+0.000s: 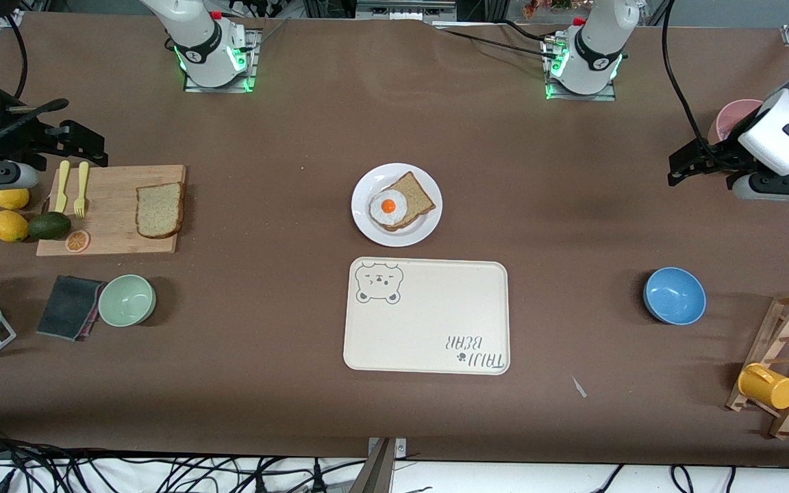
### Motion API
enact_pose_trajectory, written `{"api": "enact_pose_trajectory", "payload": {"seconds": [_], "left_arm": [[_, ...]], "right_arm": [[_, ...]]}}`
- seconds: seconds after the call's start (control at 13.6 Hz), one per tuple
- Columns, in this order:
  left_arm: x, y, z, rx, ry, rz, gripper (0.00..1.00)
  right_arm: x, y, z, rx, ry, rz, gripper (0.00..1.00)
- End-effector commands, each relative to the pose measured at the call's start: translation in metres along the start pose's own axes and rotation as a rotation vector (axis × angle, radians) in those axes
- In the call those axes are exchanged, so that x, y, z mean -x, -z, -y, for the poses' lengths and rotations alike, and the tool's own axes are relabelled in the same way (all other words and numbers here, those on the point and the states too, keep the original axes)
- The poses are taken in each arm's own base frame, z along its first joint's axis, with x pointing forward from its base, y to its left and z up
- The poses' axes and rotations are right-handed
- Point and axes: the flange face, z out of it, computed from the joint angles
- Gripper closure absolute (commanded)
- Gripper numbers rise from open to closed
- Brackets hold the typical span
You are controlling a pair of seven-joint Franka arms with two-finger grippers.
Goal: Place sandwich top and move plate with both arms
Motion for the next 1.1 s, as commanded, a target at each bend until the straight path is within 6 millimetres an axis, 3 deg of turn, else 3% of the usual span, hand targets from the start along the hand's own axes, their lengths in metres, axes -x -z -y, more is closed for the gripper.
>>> {"api": "enact_pose_trajectory", "payload": {"seconds": [0.0,0.66,0.81,1.03], "left_arm": [[-0.003,0.006,-0.003,0.010,0.005,0.004,0.00],[0.000,0.006,-0.018,0.009,-0.020,0.022,0.00],[0.000,0.007,-0.018,0.009,-0.020,0.020,0.00],[0.000,0.007,-0.017,0.009,-0.018,0.022,0.00]], "right_arm": [[0.000,0.001,0.007,0.028,0.011,0.005,0.00],[-0.001,-0.006,0.008,0.034,0.014,0.016,0.00],[-0.003,-0.016,0.007,0.038,0.012,0.028,0.00],[-0.004,-0.047,0.005,0.055,0.008,0.052,0.00]]}}
